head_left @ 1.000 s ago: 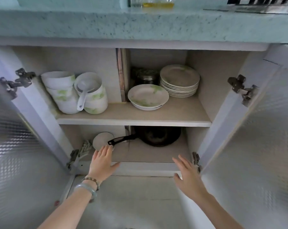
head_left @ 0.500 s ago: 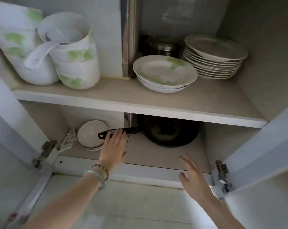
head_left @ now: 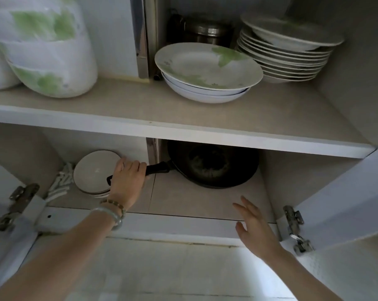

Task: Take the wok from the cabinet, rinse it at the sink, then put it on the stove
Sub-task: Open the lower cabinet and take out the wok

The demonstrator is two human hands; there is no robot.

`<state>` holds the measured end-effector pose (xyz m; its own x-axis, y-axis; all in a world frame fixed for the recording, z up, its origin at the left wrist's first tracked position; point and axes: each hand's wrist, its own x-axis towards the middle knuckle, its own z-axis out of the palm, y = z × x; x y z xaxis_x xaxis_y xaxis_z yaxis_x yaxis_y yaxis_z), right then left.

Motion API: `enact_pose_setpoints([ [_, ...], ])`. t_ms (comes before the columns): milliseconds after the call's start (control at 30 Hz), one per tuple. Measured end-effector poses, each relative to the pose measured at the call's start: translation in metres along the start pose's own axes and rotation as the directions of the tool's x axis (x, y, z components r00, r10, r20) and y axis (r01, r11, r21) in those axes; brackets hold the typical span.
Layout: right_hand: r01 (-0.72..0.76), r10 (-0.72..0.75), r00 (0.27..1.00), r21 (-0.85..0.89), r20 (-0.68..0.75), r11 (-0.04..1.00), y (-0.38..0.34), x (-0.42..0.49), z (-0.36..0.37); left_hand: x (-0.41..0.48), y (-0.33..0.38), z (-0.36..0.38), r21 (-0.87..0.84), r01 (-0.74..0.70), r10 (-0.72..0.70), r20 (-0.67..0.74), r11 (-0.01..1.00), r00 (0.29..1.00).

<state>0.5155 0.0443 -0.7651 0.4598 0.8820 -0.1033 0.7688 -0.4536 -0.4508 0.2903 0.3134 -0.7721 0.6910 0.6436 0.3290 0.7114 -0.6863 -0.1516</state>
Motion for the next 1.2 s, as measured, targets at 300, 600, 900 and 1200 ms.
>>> enact_pose_setpoints([
  [300,0.018,-0.009,0.993,0.076,-0.121,0.997,-0.004,-0.011,-0.003,-0.068,-0.009,-0.024,-0.003,-0.034,0.034,0.024,0.999,0.999],
  [600,-0.052,0.146,0.946,0.309,-0.290,0.950,-0.005,-0.033,-0.003,-0.131,-0.040,-0.059,0.023,-0.101,0.100,0.054,0.995,0.994],
  [900,-0.359,0.442,0.893,0.468,-0.079,0.808,-0.004,-0.036,0.011,-0.182,-0.086,-0.058,0.030,-0.078,0.075,0.089,0.996,0.993],
  [1200,-0.300,0.413,0.908,0.582,-0.068,0.756,-0.015,-0.034,0.022,-0.178,-0.094,-0.054,0.005,-0.078,0.077,0.108,0.997,0.991],
])
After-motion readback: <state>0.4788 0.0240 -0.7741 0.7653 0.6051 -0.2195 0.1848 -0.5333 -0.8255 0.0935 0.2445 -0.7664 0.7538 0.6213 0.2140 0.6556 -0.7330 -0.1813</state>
